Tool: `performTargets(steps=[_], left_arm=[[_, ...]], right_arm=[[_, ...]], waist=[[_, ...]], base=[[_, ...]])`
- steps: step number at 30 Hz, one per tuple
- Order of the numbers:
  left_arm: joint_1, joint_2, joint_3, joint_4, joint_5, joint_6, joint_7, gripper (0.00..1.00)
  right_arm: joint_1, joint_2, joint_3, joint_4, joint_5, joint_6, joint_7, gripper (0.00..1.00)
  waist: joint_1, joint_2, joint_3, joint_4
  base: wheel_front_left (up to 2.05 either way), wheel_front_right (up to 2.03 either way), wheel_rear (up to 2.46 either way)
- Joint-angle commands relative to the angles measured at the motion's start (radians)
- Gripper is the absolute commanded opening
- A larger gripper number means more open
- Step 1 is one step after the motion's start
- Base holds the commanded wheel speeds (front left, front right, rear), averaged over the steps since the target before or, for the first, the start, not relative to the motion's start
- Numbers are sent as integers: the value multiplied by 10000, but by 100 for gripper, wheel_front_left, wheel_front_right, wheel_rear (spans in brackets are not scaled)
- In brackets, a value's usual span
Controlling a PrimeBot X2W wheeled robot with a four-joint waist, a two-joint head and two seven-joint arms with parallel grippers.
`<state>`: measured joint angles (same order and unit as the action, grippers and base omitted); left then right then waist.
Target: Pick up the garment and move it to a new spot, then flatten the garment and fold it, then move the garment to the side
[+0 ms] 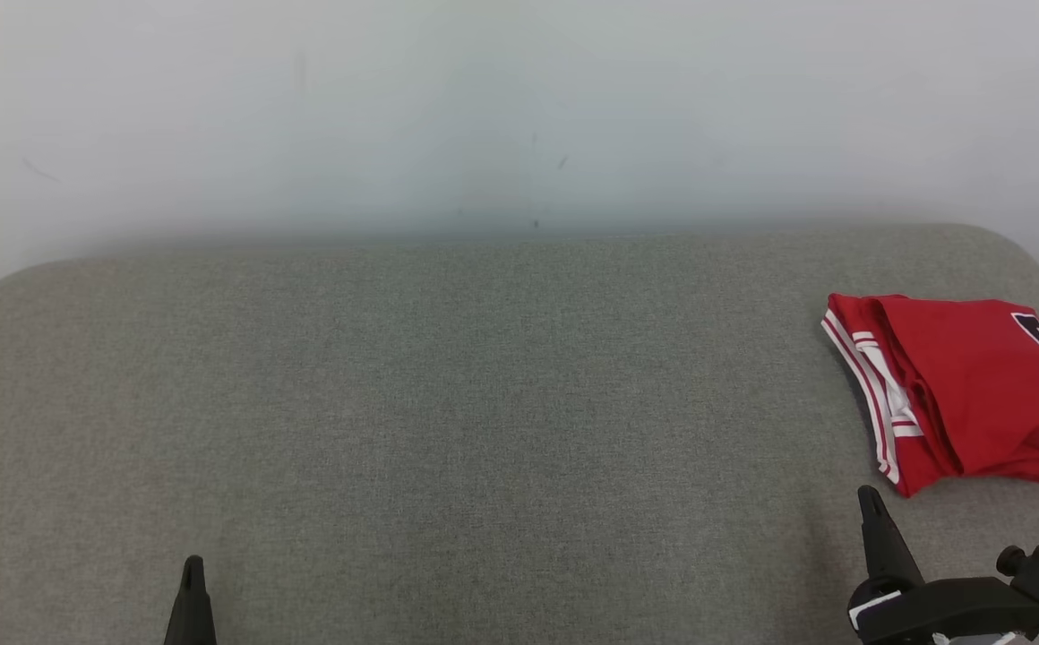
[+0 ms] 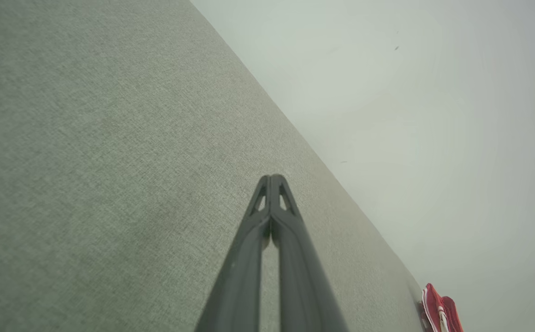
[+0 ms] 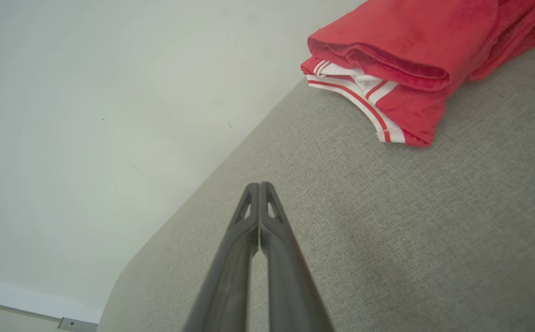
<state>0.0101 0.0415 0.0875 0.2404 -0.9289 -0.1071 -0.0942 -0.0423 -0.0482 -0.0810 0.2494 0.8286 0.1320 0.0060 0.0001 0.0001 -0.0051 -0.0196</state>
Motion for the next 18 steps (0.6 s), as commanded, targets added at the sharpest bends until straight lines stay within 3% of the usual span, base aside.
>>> performTargets(steps=[1, 18], left_arm=[[-313, 70, -11, -88, -280, -69, 66, 0], [-647, 84, -51, 4, -2098, -117, 532, 0]], right_arm=[[-267, -20, -55, -75, 330, -9, 44, 0], [-439, -23, -264, -24, 2378, -11, 438, 0]], waist=[[-1, -1, 1, 4], [-1, -1, 19, 44]], base=[[0, 0, 0], [0, 0, 0]])
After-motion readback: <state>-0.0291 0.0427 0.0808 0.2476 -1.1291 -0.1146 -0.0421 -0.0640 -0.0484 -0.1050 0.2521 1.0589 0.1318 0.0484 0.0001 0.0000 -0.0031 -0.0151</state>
